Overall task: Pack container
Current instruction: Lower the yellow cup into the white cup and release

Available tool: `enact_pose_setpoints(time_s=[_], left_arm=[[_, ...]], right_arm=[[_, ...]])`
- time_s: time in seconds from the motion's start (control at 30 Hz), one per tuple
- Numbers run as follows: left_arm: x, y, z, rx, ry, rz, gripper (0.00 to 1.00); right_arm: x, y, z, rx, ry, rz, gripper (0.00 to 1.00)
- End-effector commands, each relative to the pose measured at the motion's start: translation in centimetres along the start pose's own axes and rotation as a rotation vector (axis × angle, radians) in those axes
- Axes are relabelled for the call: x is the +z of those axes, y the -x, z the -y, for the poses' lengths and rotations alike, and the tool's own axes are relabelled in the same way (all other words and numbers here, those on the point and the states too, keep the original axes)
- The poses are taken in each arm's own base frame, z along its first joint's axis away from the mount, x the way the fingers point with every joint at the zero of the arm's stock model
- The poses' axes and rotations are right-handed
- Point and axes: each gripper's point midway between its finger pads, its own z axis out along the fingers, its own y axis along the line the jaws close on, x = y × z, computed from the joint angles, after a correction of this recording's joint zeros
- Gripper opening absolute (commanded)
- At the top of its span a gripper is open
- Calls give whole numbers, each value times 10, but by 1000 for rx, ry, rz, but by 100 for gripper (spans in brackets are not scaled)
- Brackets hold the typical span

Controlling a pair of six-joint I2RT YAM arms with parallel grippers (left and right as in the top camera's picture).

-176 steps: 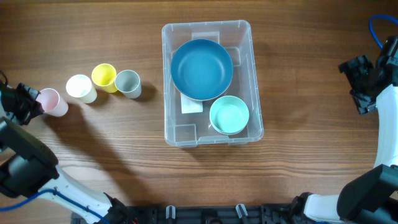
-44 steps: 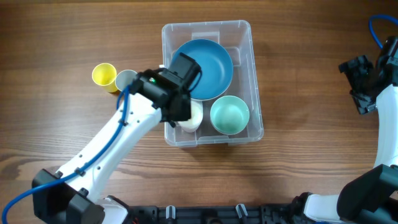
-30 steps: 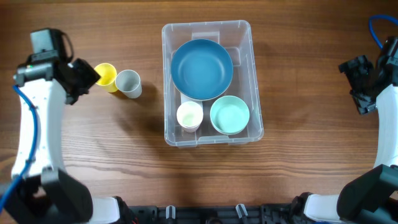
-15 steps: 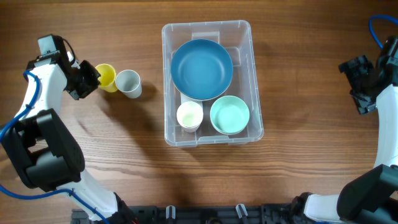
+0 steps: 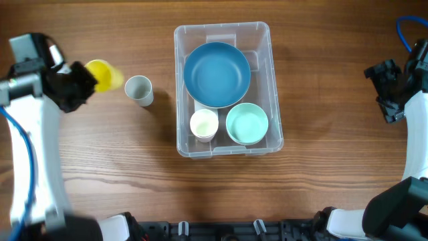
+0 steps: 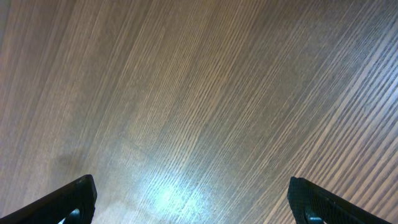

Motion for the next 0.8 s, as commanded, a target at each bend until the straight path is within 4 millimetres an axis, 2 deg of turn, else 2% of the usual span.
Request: enact_pose_setpoints(time_s=[0.0,0.03,0.23,0.3,0.47,0.5,0.6,0.67,0.73,0.77], left_arm=[[-44,-76,77,265,-130,-55,4],[-46,-100,91,337,-141,-98,4],[-31,-191,129,589,-129,-236,4],[-23,-208,131,626,-73,-241,4],[-3,-229,129,670,33,-259,4],[1,-231,129,676,44,-269,4],[5,-227,127,664,68,-257,22],[-4,-209,127,629,64,-209,30],[-24,-184,127,566,34,-153,40],[-37,-164,123,519,20,-104,47]], right_arm=[[3,0,-1,15,0,-7,100],[3,0,-1,15,0,-7,100],[3,0,-1,15,0,-7,100],[3,0,-1,14,0,-7,100],[3,0,-1,15,0,-7,100],[3,0,-1,15,0,-6,100],[3,0,-1,14,0,-7,100],[3,0,-1,15,0,-7,100],[3,0,-1,15,0,-7,100],[3,0,-1,15,0,-7,100]])
